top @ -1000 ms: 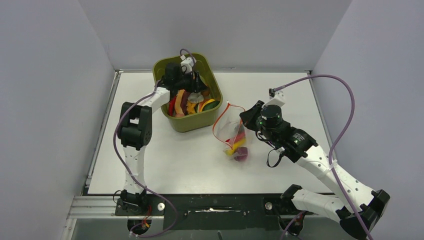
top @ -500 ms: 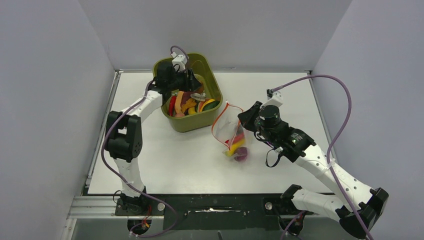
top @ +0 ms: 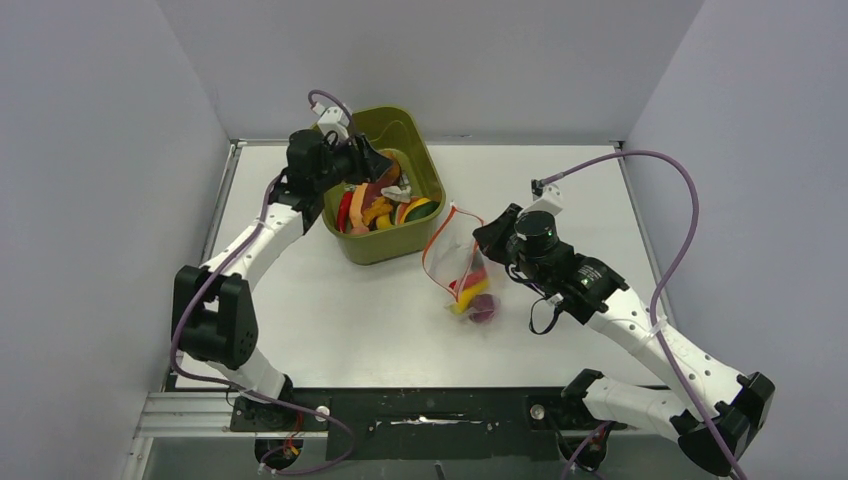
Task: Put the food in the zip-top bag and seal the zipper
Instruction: Pick up the fake fruit from the bin.
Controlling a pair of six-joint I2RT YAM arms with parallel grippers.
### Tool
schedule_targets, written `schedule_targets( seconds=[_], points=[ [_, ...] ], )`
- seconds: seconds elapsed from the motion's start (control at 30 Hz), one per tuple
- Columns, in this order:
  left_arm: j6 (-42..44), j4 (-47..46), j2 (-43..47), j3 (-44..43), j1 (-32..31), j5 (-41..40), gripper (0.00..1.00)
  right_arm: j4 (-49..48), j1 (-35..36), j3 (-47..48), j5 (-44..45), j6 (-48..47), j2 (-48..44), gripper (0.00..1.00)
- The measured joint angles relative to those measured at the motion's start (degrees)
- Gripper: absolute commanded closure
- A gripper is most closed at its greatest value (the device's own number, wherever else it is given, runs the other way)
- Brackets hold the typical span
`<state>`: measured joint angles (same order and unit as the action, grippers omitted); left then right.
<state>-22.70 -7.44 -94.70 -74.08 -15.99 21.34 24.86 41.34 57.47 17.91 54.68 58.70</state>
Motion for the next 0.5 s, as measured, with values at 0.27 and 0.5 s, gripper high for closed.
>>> schedule_targets(
  seconds=[0.27, 0.5],
  points=[
    [-5.1, -2.5, 8.7, 7.8, -0.5, 1.9, 0.79, -0.5, 0.0, -0.3, -0.2, 0.9, 0.2, 1.00],
    [-8.9, -5.0, 14.9, 11.6, -0.9, 5.3, 0.79, -1.1, 0.0, -0.3, -0.9, 1.5, 0.5, 1.00]
  ],
)
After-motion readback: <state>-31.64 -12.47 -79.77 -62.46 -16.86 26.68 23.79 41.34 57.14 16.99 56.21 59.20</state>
